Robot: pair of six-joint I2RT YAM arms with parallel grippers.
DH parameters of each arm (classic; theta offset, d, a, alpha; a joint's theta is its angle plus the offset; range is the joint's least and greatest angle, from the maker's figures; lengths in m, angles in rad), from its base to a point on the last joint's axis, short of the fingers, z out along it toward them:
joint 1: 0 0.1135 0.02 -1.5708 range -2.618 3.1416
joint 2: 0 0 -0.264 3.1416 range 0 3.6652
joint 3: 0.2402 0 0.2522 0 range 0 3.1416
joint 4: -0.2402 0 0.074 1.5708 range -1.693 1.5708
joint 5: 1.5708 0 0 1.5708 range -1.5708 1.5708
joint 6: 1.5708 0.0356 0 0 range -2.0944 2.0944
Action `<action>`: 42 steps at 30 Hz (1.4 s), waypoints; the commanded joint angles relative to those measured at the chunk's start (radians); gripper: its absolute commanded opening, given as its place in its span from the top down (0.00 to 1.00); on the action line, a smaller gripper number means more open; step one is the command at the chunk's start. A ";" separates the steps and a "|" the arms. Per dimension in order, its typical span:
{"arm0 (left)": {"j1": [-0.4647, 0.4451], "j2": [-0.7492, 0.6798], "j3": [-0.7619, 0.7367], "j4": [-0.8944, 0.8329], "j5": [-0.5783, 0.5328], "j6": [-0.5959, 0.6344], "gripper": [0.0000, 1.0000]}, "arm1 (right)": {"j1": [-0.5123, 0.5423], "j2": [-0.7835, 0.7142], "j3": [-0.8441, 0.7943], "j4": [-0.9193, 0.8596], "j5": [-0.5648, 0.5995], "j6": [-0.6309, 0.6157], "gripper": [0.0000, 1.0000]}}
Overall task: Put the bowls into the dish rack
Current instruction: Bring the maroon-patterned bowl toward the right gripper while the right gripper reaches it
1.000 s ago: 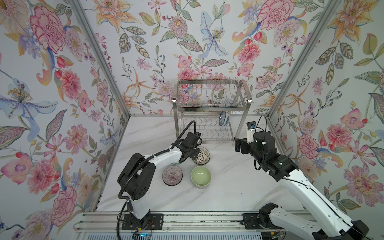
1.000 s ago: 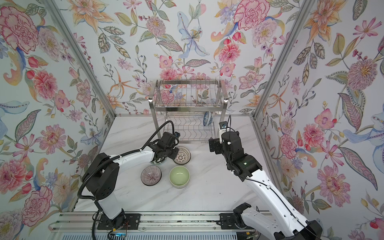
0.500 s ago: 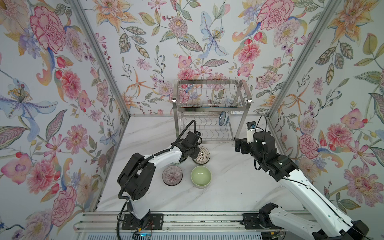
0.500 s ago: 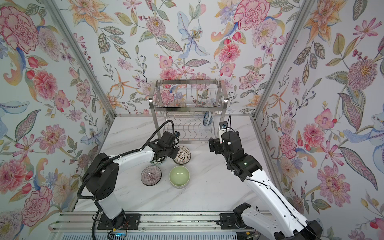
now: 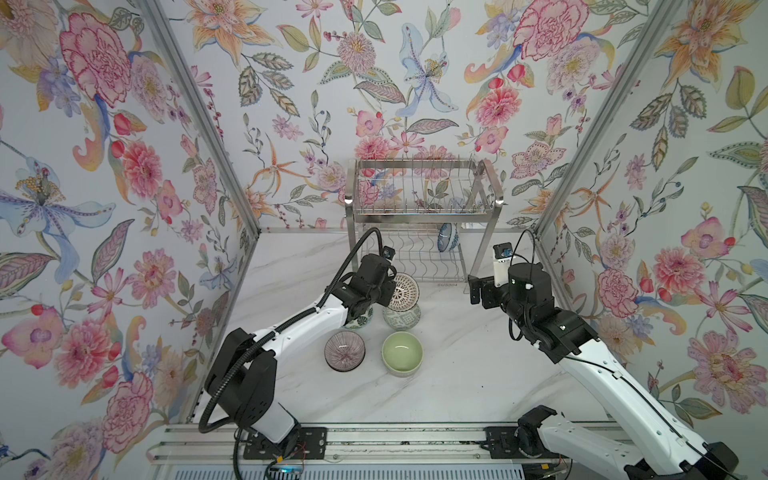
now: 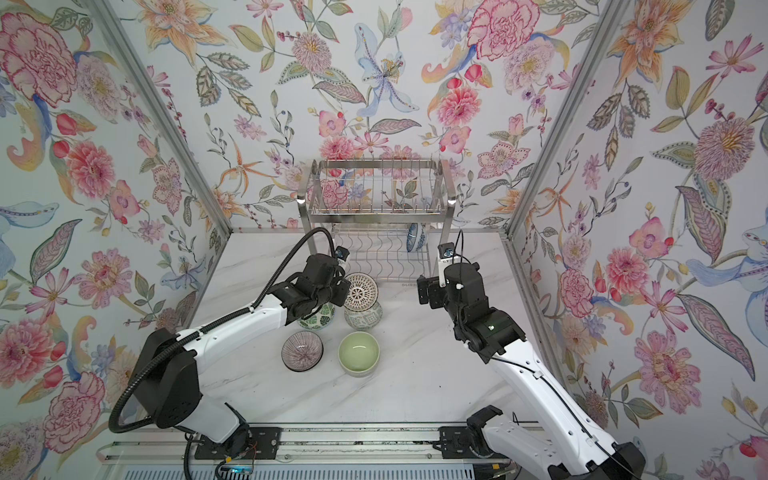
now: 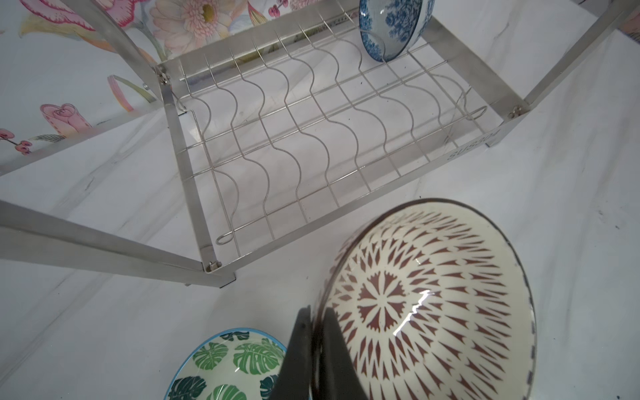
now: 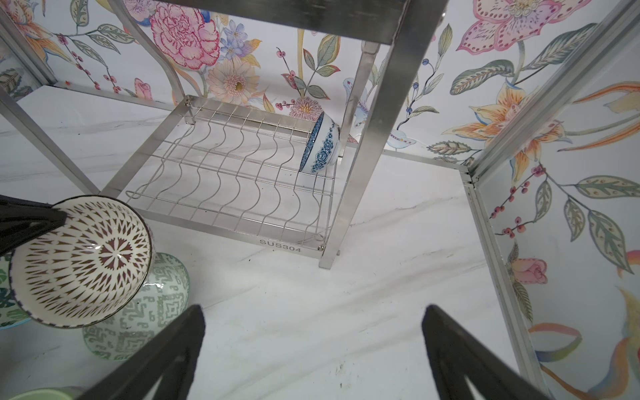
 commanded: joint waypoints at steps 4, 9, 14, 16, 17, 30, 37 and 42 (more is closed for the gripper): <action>-0.007 -0.157 -0.155 0.363 0.049 -0.084 1.00 | 0.000 0.004 0.043 0.005 -0.083 0.029 0.01; -0.016 -0.175 -0.230 0.522 0.059 -0.158 1.00 | 0.022 0.026 0.055 0.061 -0.190 0.101 0.01; -0.030 -0.159 -0.235 0.589 0.043 -0.182 1.00 | 0.071 0.080 0.086 0.109 -0.228 0.175 0.01; -0.039 -0.155 -0.239 0.620 0.038 -0.191 1.00 | 0.091 0.108 0.100 0.120 -0.225 0.202 0.00; -0.044 -0.155 -0.241 0.636 0.035 -0.194 1.00 | 0.102 0.125 0.110 0.119 -0.213 0.218 0.00; -0.104 -0.115 -0.209 0.707 0.002 -0.193 1.00 | 0.170 0.269 0.187 0.095 -0.076 0.310 0.04; -0.109 -0.105 -0.193 0.697 -0.001 -0.183 1.00 | 0.172 0.283 0.181 0.097 -0.057 0.335 0.26; -0.109 -0.105 -0.190 0.697 -0.001 -0.186 1.00 | 0.174 0.296 0.179 0.097 -0.076 0.341 0.39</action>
